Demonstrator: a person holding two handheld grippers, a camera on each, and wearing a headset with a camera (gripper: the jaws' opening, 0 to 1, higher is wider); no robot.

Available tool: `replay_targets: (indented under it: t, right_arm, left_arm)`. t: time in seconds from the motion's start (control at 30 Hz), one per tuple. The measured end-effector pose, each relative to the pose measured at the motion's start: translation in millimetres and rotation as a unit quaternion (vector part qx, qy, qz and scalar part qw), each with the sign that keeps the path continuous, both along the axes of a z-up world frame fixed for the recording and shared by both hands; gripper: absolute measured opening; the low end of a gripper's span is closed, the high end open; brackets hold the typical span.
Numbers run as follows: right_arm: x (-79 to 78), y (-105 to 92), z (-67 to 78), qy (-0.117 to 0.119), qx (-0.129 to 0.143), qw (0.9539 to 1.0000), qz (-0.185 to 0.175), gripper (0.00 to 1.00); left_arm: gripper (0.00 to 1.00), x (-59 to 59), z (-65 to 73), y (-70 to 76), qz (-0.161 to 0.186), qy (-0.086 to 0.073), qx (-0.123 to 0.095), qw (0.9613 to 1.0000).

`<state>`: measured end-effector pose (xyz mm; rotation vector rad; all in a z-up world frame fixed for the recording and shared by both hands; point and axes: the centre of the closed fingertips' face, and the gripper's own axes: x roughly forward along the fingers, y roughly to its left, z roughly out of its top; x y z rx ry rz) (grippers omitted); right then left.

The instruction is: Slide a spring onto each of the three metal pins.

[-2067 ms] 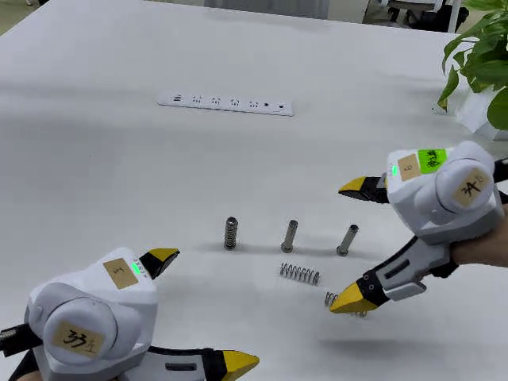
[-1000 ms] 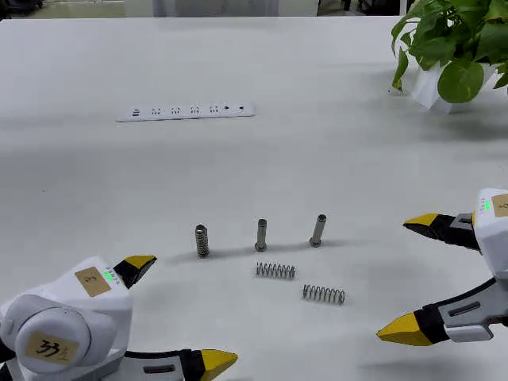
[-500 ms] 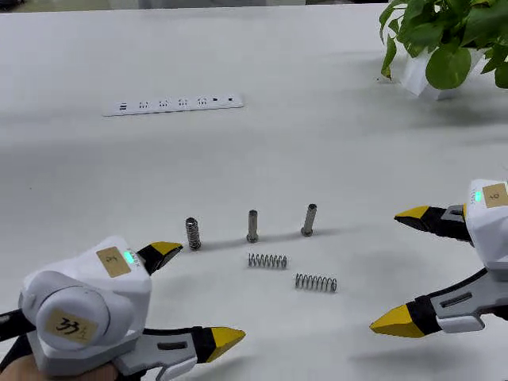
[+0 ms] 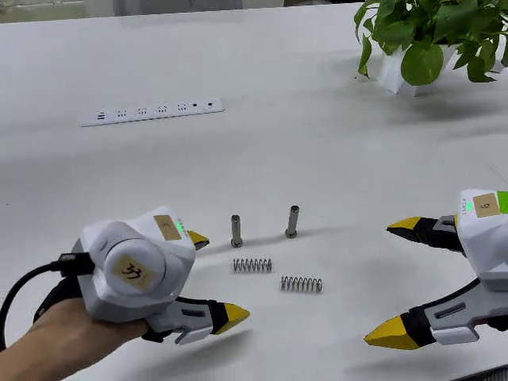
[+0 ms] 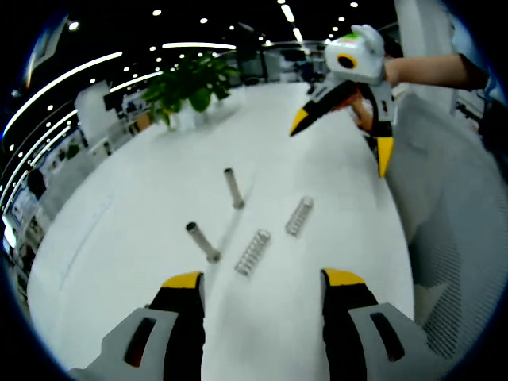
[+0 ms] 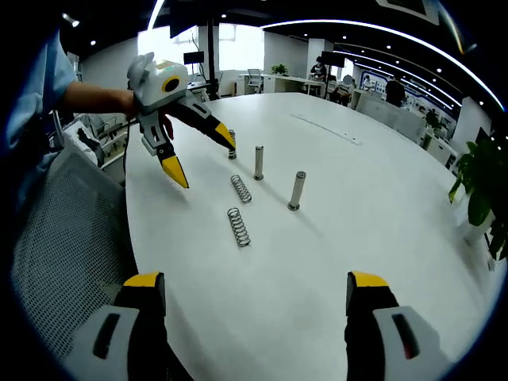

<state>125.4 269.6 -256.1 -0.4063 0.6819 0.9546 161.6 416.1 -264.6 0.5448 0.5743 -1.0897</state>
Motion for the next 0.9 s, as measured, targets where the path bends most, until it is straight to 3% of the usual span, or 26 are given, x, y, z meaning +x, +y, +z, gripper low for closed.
replay_targets:
  t: [0.1, 0.2, 0.3, 0.4, 0.53, 0.9]
  right_arm:
    - [-1.7, -0.7, -0.5, 0.001, 0.001, 1.0, 0.0, 0.95]
    - [0.4, -4.3, -0.6, 0.001, 0.008, 0.9999, -0.011, 0.95]
    - [0.0, -6.7, -0.6, 0.0, 0.01, 0.9998, -0.016, 0.95]
    - [-2.8, -9.4, -1.4, 0.0, 0.013, 0.9997, -0.021, 0.95]
    - [-4.9, -14.4, -2.9, 0.001, 0.015, 0.9995, -0.029, 0.94]
    - [-9.4, -18.4, -3.1, 0.004, 0.022, 0.999, -0.039, 0.93]
  left_arm:
    - [0.6, 2.6, -5.2, -5.2, -0.006, 0.017, 0.014, 0.9997]
    - [0.55, 8.0, -10.8, -7.6, -0.015, 0.017, 0.031, 0.9993]
    - [0.48, 7.8, -15.3, -9.8, -0.017, 0.038, 0.037, 0.9985]
    - [0.42, 11.2, -21.1, -9.9, -0.025, 0.038, 0.057, 0.9973]
    - [0.34, 16.7, -22.2, -11.5, -0.011, 0.045, 0.056, 0.9973]
    - [0.25, 24.4, -32.5, -12.6, 0.0, 0.067, 0.068, 0.9954]
